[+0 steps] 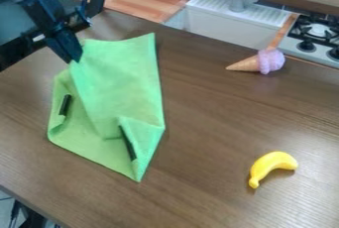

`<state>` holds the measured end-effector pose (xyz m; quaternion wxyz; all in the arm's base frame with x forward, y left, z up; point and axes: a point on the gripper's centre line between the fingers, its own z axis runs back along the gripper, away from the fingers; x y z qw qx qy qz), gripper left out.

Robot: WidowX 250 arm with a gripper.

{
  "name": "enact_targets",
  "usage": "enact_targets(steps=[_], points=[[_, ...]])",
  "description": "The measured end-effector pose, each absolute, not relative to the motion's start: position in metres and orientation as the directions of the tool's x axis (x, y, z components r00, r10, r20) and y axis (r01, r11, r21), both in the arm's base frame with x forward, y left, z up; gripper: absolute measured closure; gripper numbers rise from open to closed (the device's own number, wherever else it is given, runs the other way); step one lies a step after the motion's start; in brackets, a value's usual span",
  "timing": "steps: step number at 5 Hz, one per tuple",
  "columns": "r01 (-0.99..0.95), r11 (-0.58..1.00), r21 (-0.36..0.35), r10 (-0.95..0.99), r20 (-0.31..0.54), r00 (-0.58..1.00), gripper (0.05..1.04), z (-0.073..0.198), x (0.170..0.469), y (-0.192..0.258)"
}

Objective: Fold the cloth from top right to bottom left to cover the yellow figure

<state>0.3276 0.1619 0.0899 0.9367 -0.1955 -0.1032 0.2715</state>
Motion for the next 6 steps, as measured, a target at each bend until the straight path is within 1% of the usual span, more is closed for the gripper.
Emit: enact_targets(steps=[1, 2, 3, 4, 5, 6], points=[[-0.472, 0.771, -0.427, 0.548, 0.069, 0.834, 1.033, 0.091, 0.315, 0.173], [-0.484, 0.771, -0.415, 0.546, 0.039, 0.837, 1.018, 0.094, 0.31, 0.176], [-0.496, 0.768, -0.405, 0.556, 0.036, 0.831, 0.881, 0.094, 0.309, 0.178], [-0.455, 0.836, -0.306, 0.521, 0.186, 0.833, 0.605, 0.102, 0.309, 0.176], [-0.358, 0.917, -0.176, 0.398, 0.338, 0.853, 0.286, 0.119, 0.32, 0.153], [-0.27, 0.963, -0.001, 0.241, 0.457, 0.856, 0.089, 0.143, 0.324, 0.127]])
